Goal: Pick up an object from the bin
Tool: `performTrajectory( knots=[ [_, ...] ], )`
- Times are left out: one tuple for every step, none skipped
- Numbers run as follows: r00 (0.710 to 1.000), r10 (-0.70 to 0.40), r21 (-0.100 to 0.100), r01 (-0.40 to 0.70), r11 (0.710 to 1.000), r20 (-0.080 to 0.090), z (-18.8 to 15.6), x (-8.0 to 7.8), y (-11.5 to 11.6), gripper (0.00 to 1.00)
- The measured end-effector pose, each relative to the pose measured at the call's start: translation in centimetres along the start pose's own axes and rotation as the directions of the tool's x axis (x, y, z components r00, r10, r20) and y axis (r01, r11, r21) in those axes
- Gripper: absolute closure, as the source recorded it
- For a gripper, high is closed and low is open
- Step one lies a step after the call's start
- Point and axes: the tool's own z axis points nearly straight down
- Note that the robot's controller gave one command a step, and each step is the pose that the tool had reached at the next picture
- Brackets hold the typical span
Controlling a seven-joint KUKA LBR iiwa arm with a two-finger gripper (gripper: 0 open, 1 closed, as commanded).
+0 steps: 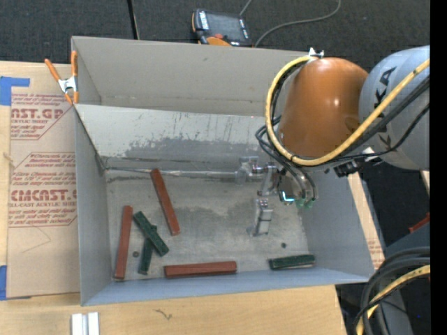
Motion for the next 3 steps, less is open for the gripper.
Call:
performTrajectory(
  knots=[
    [0.996,0.084,0.000,-0.084,0.996,-0.003,10.5,3.5,2.5,0.00],
    [0.978,0.207,-0.002,-0.207,0.978,0.002,15.4,3.1,8.8,0.00],
    [0.999,0.050,0.002,-0.050,0.999,0.006,15.6,2.7,1.5,0.00]
  ],
)
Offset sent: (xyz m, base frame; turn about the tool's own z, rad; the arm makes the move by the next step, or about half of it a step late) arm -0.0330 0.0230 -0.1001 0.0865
